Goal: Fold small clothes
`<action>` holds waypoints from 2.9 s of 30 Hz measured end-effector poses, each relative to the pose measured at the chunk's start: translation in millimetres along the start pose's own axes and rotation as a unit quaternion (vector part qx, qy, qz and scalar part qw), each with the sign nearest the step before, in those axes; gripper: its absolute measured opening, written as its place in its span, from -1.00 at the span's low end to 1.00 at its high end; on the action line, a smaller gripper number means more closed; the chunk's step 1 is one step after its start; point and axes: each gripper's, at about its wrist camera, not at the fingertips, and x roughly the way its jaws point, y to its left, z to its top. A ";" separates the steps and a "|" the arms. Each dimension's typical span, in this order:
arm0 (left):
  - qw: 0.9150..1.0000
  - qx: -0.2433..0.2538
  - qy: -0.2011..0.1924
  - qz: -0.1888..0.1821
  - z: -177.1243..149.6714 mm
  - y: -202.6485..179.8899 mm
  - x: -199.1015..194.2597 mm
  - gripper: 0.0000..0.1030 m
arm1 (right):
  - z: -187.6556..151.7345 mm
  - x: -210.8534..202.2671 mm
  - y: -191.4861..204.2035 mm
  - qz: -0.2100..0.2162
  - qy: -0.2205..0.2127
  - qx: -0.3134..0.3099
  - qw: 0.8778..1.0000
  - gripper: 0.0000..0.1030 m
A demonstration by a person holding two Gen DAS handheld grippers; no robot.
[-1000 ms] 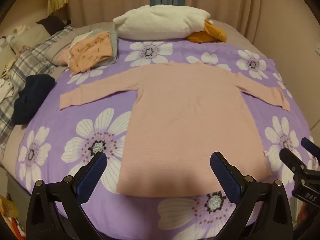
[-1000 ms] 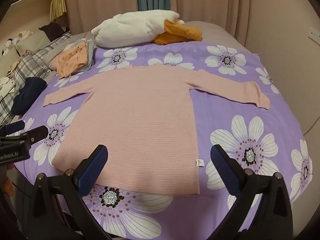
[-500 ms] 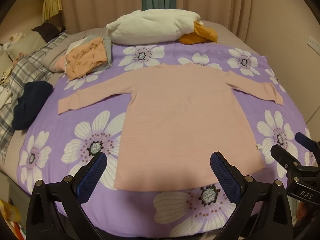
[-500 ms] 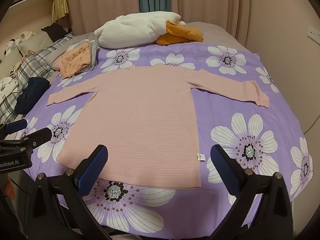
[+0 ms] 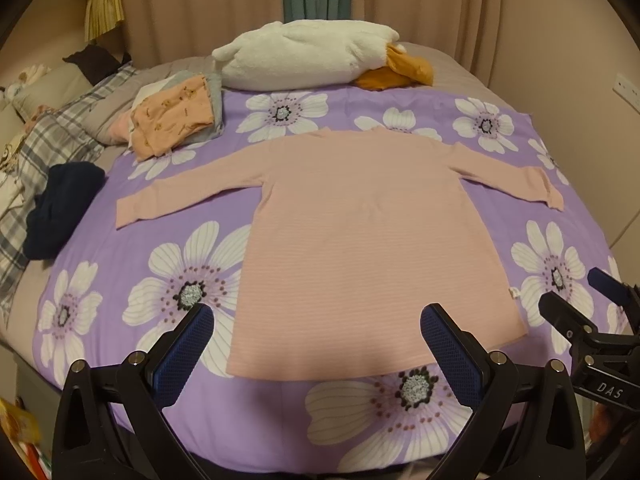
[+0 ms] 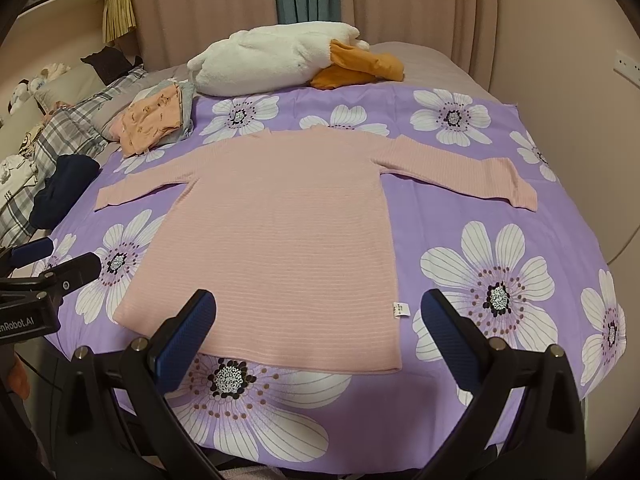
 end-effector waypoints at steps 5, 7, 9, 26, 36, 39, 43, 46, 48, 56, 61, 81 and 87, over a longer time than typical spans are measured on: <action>1.000 0.000 -0.001 -0.001 -0.7 -1.9 -1.7 0.98 | 1.6 -5.0 0.4 0.003 0.000 0.005 1.000 1.00; 1.000 0.001 -0.001 -0.002 -0.7 -2.3 -1.6 0.98 | 1.0 -4.9 0.3 0.003 0.000 0.006 1.000 1.00; 1.000 0.000 -0.001 -0.001 -0.7 -2.7 -2.0 0.98 | 0.7 -5.5 0.6 0.004 0.001 0.006 1.000 1.00; 1.000 0.001 -0.001 -0.001 -2.8 -6.9 -3.7 0.98 | -0.2 -8.7 2.4 0.005 0.002 0.007 1.000 1.00; 1.000 0.001 -0.001 -0.001 -2.2 -5.8 -2.9 0.98 | -0.8 -9.4 3.5 0.005 0.003 0.007 1.000 1.00; 1.000 0.000 -0.001 -0.001 -2.0 -5.8 -2.9 0.98 | -1.1 -9.7 3.4 0.005 0.003 0.007 1.000 1.00; 1.000 0.000 -0.001 0.000 -1.7 -6.1 -3.0 0.98 | -0.8 -9.4 3.8 0.005 0.003 0.007 1.000 1.00; 1.000 0.000 -0.001 -0.001 -1.7 -6.1 -3.0 0.98 | -1.1 -9.8 3.4 0.005 0.003 0.007 1.000 1.00; 1.000 0.000 -0.001 0.000 -1.6 -6.1 -2.9 0.98 | -1.3 -10.0 3.2 0.006 0.003 0.007 1.000 1.00; 1.000 0.001 -0.002 0.000 -2.4 -7.5 -2.7 0.98 | -2.1 -10.7 3.1 0.005 0.004 0.007 1.000 1.00; 1.000 -0.001 0.003 -0.002 -3.0 -7.9 -0.4 0.98 | -2.3 -7.5 1.7 0.004 0.008 0.009 1.000 1.00; 0.982 -0.088 0.046 -0.160 12.4 11.1 62.4 0.98 | 6.7 43.1 -62.4 0.148 -0.004 0.145 0.978 0.99; 0.967 -0.139 0.052 -0.208 27.9 16.5 105.9 0.98 | 0.1 90.3 -149.9 0.132 -0.020 0.291 0.947 0.95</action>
